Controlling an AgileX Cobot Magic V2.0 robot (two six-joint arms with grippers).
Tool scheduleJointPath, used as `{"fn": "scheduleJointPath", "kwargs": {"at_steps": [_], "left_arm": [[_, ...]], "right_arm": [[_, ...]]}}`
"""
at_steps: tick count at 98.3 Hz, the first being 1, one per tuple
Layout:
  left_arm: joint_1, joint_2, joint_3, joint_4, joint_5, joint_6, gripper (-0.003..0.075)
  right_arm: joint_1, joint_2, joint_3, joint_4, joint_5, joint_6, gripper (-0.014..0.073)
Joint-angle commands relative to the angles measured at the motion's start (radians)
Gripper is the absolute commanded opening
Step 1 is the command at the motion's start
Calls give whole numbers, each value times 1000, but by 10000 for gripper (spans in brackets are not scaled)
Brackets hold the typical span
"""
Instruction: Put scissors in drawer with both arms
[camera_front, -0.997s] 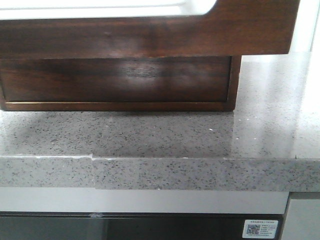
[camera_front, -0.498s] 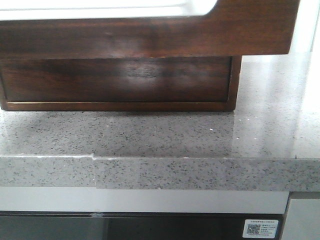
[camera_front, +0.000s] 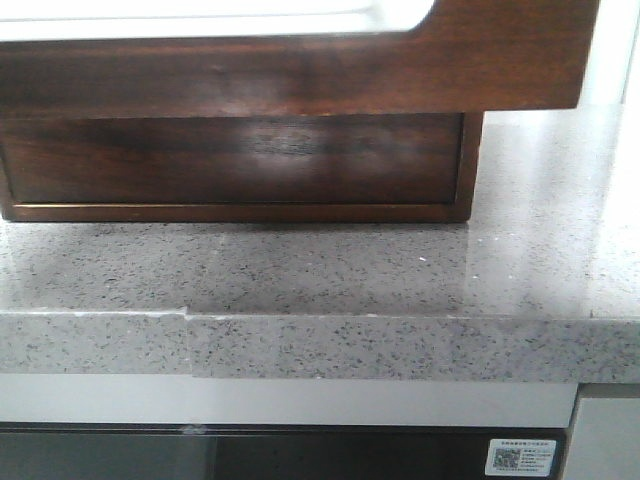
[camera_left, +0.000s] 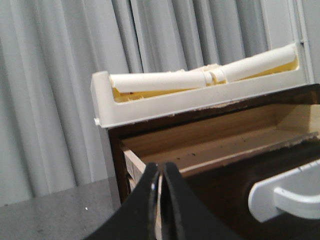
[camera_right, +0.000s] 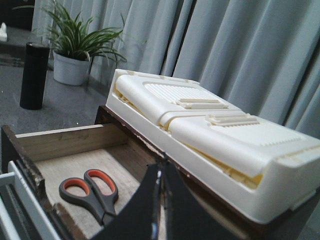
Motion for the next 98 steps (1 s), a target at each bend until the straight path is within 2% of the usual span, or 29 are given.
{"fn": "scheduleJointPath", "kwargs": {"at_steps": [1,20,39,63,88,98], "left_arm": [[1,-27,3,-46,-85,-12,-18],[1,-27,24,-193,-76,-12,-19],[1,-27,24,-199,-78,-12,-19],[1,-27,24,-199,-78,-12,-19],[1,-27,34,-199,-85,-12,-19],[12,-27,38,-244,-32,-12,-19]], "right_arm": [[-4,-105,105,61,-154,2,-57],[-4,-337,333,78,-165,2,-57],[-4,-483,453,78,-168,2,-60],[-4,-508,523,78,-161,2,-61],[-4,-508,527,78,-153,2,-61],[-4,-508,527,78,-153,2,-61]]}}
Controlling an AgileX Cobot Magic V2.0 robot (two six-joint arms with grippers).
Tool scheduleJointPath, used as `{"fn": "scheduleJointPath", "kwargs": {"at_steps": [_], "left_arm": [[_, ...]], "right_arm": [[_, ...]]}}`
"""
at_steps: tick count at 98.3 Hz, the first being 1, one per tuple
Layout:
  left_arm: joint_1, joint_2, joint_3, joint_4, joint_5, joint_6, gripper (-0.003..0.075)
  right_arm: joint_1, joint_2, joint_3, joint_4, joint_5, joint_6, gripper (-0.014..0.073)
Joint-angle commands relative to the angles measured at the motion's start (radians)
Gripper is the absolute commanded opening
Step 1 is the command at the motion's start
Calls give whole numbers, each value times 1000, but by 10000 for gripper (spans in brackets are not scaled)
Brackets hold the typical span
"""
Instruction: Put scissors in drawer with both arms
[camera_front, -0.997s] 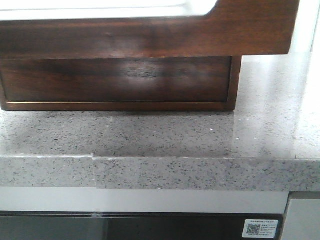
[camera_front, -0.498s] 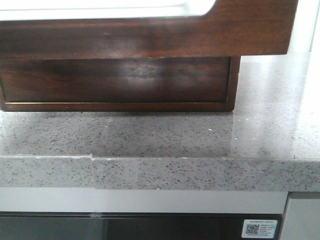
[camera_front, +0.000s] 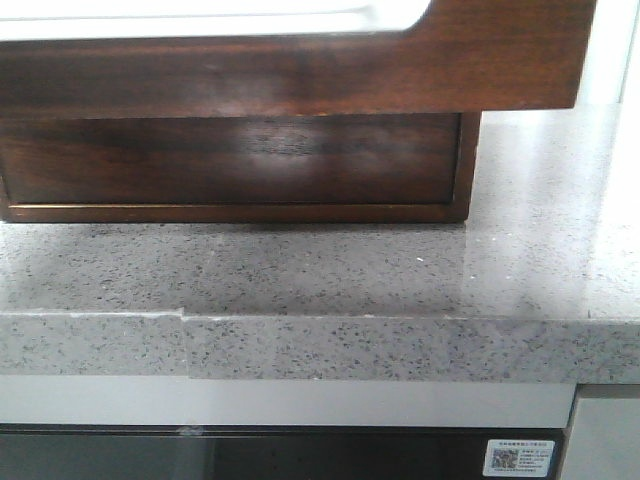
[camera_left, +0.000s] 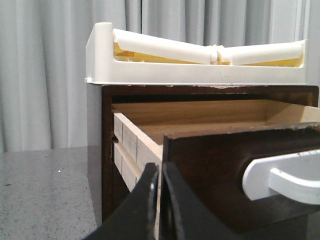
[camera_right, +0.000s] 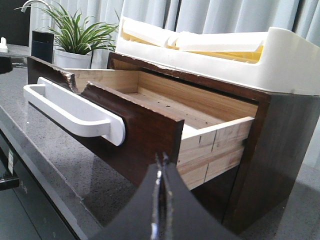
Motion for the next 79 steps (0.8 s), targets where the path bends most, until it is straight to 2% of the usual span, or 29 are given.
{"fn": "scheduleJointPath", "kwargs": {"at_steps": [1,15,32,39,66,79], "left_arm": [[13,-27,-22,-54,-23,-10,-19],[130,-27,-4,-99,103,36,-19],[293,-31,103,-197,28,159,-19],[332,-31,100,-197,130,159,-19],[358,-31,100,-209,385,160,-19],[358,-31,100,-209,377,160,-19]], "right_arm": [[-4,7,-26,3,-74,2,-61],[-4,7,-26,3,-74,2,-61],[-4,7,-26,3,-74,2,-61],[-4,7,-26,3,-74,2,-61],[-4,7,-26,3,-74,2,-61],[-4,7,-26,3,-74,2,-61]]}}
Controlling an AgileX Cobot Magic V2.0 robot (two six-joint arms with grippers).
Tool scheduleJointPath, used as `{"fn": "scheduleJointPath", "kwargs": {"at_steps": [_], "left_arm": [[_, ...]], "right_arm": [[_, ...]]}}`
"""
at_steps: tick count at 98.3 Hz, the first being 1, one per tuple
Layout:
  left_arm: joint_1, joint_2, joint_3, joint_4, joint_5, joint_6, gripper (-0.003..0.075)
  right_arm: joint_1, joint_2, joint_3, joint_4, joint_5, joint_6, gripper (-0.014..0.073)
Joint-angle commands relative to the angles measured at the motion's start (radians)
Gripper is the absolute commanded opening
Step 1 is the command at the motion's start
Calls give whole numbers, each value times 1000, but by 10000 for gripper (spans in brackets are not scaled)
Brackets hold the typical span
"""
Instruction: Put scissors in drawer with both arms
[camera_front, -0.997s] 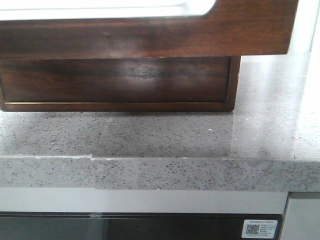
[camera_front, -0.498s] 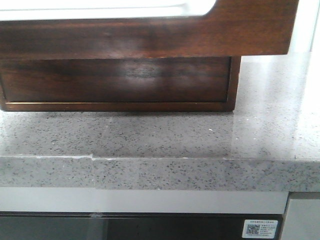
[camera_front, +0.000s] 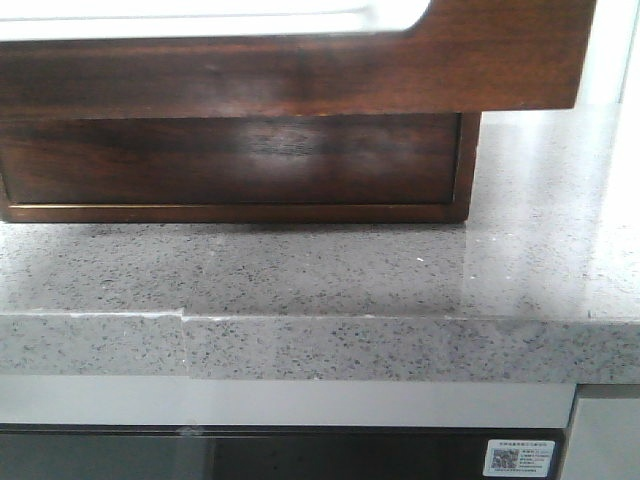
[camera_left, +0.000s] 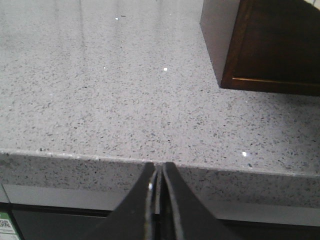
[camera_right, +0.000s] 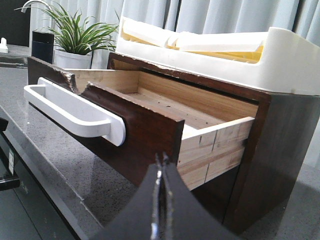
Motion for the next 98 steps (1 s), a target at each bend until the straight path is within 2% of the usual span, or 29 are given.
{"fn": "scheduleJointPath", "kwargs": {"at_steps": [1,63,66,74,83,98], "left_arm": [[1,-31,24,-6,-31,3,-19],[1,-31,24,-6,-31,3,-19],[1,-31,24,-6,-31,3,-19],[1,-31,24,-6,-31,3,-19],[1,-31,24,-6,-31,3,-19],[1,-31,24,-6,-31,3,-19]], "right_arm": [[-4,7,-26,1,-74,2,-61],[-4,7,5,-4,-97,2,-61],[-9,7,23,-31,-117,2,-61],[-49,7,61,-203,-190,2,-61],[-141,7,90,-225,-233,125,-61],[-374,7,122,-391,-237,469,-61]]}}
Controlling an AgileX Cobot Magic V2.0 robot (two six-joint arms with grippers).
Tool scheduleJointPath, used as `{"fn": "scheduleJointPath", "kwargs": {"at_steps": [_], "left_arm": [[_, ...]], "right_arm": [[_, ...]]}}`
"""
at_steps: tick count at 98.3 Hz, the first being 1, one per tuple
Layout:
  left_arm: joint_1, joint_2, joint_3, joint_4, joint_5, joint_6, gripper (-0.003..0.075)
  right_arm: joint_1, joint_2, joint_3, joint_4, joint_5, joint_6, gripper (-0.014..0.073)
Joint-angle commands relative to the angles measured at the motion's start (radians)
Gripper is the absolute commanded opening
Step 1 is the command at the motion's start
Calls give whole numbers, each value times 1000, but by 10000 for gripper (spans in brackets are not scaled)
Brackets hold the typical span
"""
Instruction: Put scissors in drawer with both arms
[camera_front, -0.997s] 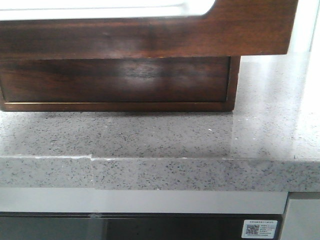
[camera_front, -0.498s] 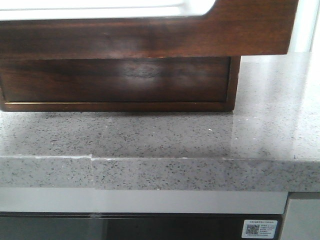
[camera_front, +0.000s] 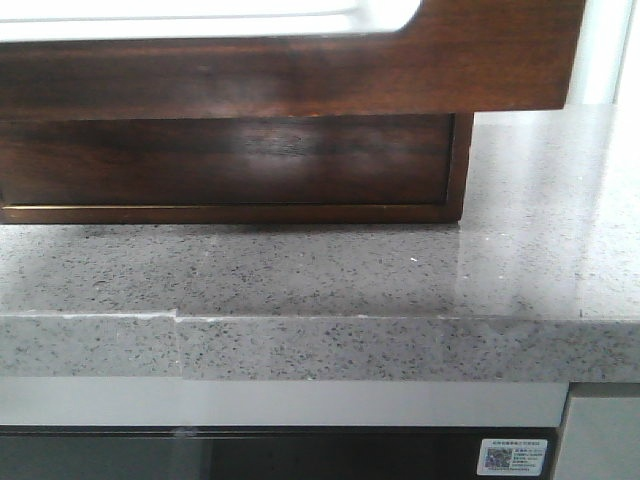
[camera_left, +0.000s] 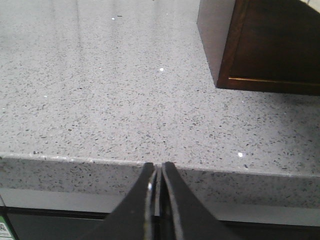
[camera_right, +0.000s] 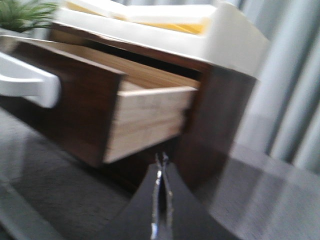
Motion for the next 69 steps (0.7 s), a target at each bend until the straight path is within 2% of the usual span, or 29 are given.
{"fn": "scheduleJointPath", "kwargs": {"at_steps": [1,9,21,37,51,69], "left_arm": [[1,-31,24,-6,-31,-1,-19],[1,-31,24,-6,-31,-1,-19],[1,-31,24,-6,-31,-1,-19],[1,-31,24,-6,-31,-1,-19],[1,-31,24,-6,-31,-1,-19],[1,-31,24,-6,-31,-1,-19]], "right_arm": [[-127,7,-9,-107,-95,194,-61],[-257,7,13,-127,-97,321,-61],[-426,-19,58,-134,-92,428,-61],[-581,-99,57,-141,81,440,-61],[-642,-150,58,-136,330,438,-61],[-644,-150,58,-87,441,375,-61]]}}
